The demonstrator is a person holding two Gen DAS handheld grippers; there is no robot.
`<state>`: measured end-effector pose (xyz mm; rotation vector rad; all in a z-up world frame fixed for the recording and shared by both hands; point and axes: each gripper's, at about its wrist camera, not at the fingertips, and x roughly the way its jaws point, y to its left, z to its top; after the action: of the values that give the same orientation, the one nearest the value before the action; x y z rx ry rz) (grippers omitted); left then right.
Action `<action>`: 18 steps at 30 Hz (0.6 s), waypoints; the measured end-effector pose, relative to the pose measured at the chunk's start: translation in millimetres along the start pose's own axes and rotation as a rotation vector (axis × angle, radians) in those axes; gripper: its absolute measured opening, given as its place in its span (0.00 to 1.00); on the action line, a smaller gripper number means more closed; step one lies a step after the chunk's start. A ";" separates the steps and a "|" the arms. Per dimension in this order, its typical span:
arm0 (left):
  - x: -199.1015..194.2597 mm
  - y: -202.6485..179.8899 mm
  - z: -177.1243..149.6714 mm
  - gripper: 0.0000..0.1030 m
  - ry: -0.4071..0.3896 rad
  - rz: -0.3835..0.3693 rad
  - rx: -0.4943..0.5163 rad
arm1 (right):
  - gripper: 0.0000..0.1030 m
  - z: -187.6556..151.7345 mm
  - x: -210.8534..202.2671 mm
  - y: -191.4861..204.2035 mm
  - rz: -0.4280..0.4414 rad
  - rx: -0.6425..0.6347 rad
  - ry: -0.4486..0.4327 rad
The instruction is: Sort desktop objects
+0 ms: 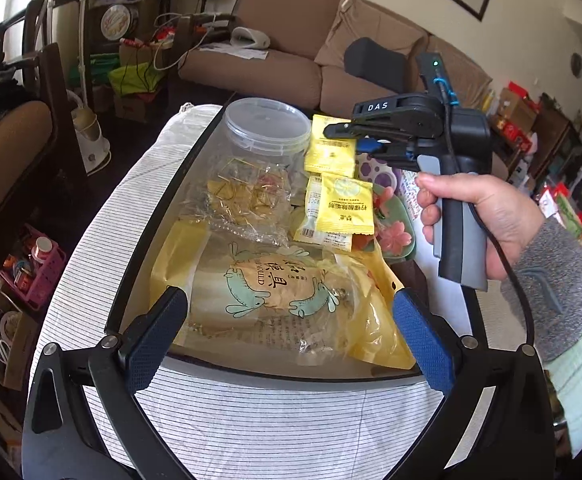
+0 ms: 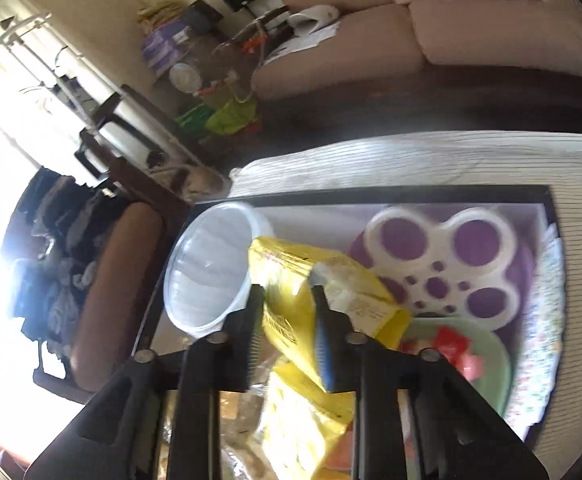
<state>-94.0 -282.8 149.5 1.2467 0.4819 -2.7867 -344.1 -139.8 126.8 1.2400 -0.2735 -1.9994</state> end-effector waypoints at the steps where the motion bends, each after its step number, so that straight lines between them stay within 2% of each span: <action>1: -0.5 -0.4 -0.1 1.00 0.000 0.000 0.003 | 0.14 -6.2 0.5 8.5 0.009 -0.033 0.023; 3: -2.0 -1.7 -1.4 1.00 0.000 -0.003 0.007 | 0.14 -8.7 -1.5 20.5 0.047 -0.081 0.062; 6: -4.9 -2.9 -1.7 1.00 -0.007 -0.003 0.009 | 0.13 -25.2 -16.0 25.2 0.159 -0.050 0.082; 8: -7.1 -2.0 -1.1 1.00 -0.011 -0.006 0.005 | 0.13 -42.4 -20.3 28.4 0.189 -0.050 0.131; 10: -9.0 -0.5 -1.4 1.00 -0.014 -0.007 0.002 | 0.12 -59.8 -15.9 32.3 0.139 -0.088 0.210; 12: -9.7 1.9 -1.9 1.00 -0.012 -0.004 -0.003 | 0.12 -75.7 -3.0 29.8 0.044 -0.106 0.308; 13: -9.4 3.9 -2.2 1.00 -0.009 0.000 -0.007 | 0.13 -80.8 1.1 27.4 0.012 -0.110 0.329; 18: -8.6 13.1 -1.7 1.00 -0.002 0.010 -0.025 | 0.16 -80.1 -2.1 21.9 0.053 -0.042 0.341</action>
<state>-84.7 -295.4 151.4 1.2384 0.5067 -2.7646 -265.7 -137.6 99.3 1.5024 -0.0952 -1.7046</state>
